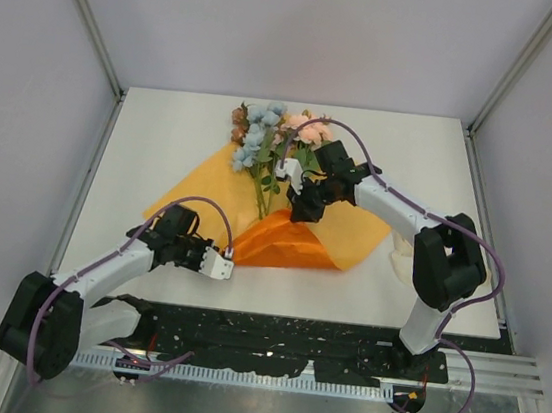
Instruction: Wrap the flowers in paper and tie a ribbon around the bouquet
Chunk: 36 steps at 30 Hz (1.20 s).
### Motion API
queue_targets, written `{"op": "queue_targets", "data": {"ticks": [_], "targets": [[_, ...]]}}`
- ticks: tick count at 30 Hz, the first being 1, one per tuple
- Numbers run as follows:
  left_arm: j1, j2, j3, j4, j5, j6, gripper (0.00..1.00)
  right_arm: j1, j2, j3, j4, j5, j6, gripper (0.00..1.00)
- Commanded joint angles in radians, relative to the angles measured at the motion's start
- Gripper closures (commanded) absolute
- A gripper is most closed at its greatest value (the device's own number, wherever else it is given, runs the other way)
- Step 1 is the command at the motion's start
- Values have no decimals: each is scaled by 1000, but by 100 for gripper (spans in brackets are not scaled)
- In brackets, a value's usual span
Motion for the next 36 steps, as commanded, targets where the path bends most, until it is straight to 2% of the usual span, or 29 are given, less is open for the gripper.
{"op": "queue_targets", "data": {"ticks": [1,3,5,8,12,15,16,18,20,22,24,26,29,31,33,36], "targets": [[-3,-6,3,15,-43,44,100,-22,-21,6,15,5,-25,95],[-1,-30,46,-106,-22,122,100,-32,-16,18,4,13,-42,94],[9,-47,89,-308,15,261,100,-38,-10,30,-9,15,-50,95],[19,-47,120,-493,20,396,100,-39,-10,38,-13,12,-64,94],[20,3,128,-542,-3,408,100,-38,-4,62,-16,-11,-47,94],[35,17,160,-515,29,307,100,-29,-6,85,-19,-44,-24,95],[46,9,174,-499,50,255,92,-20,-9,89,-20,-50,-22,95],[95,-15,222,-488,113,155,59,-6,-13,92,-26,-62,-15,95],[162,-30,282,-507,226,54,38,5,-18,96,-32,-80,2,95],[212,-37,333,-490,322,-102,24,20,-24,102,-25,-93,24,95],[233,-32,375,-437,396,-299,24,40,-23,102,-5,-96,42,95],[235,-29,372,-281,397,-625,24,60,-13,105,23,-85,56,95],[238,-17,340,-100,423,-992,24,91,13,118,50,-45,57,94],[236,-11,281,72,407,-1277,20,103,26,119,87,-8,65,95],[236,9,225,175,378,-1437,13,111,42,125,108,18,73,94],[236,77,183,272,351,-1562,12,120,72,148,115,61,79,95]]}}
